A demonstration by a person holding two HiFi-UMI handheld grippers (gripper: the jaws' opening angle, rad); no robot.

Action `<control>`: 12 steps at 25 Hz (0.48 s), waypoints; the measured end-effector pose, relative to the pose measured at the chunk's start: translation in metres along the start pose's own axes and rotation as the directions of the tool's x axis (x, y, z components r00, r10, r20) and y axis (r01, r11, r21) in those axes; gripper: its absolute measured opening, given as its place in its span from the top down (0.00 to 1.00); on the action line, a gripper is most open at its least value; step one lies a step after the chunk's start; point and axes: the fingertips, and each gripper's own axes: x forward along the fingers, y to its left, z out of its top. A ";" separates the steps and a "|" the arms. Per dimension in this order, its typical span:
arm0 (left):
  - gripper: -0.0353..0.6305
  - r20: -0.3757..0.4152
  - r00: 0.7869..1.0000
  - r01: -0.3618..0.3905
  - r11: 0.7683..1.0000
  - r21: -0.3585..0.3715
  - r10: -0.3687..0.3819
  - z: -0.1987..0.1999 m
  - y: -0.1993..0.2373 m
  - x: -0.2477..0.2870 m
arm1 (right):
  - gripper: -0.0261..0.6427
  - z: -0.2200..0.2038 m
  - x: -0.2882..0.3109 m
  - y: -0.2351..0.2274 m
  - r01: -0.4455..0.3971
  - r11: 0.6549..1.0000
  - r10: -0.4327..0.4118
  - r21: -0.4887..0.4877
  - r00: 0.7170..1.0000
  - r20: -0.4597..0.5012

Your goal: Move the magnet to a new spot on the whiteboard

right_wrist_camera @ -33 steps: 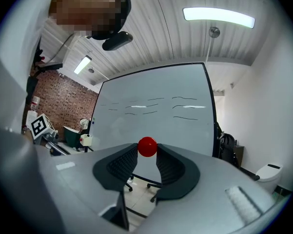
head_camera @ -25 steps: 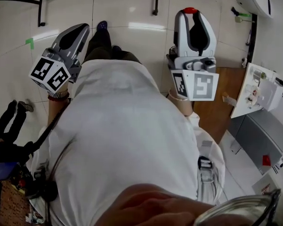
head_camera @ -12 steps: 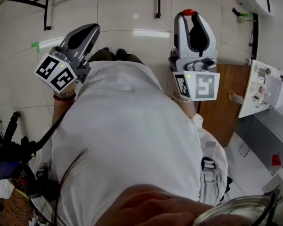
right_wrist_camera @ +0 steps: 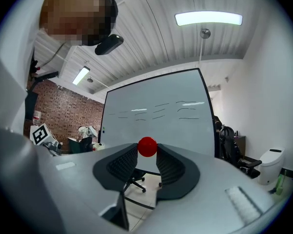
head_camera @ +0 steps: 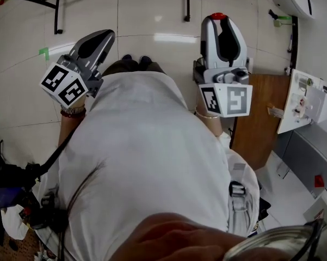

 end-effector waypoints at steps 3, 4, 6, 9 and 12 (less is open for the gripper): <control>0.94 0.009 1.000 0.002 1.000 0.007 -0.002 0.010 0.015 -0.018 | 0.78 0.006 0.015 0.021 -0.006 1.000 0.006 0.009 1.000 0.019; 0.94 0.007 1.000 0.009 1.000 0.007 -0.009 0.010 0.018 -0.023 | 0.78 0.010 0.018 0.028 -0.008 1.000 0.008 0.011 1.000 0.026; 0.94 -0.008 1.000 0.020 1.000 0.010 -0.020 0.006 0.023 -0.030 | 0.78 0.015 0.019 0.041 -0.013 1.000 0.013 -0.001 0.999 0.040; 0.94 -0.011 1.000 0.023 1.000 0.016 -0.022 0.014 0.033 -0.035 | 0.78 0.016 0.027 0.053 -0.008 1.000 0.007 0.015 0.999 0.042; 0.94 -0.010 0.998 0.055 0.998 0.009 -0.055 0.022 0.031 -0.031 | 0.78 0.012 0.041 0.049 -0.002 1.000 0.001 0.030 1.000 0.027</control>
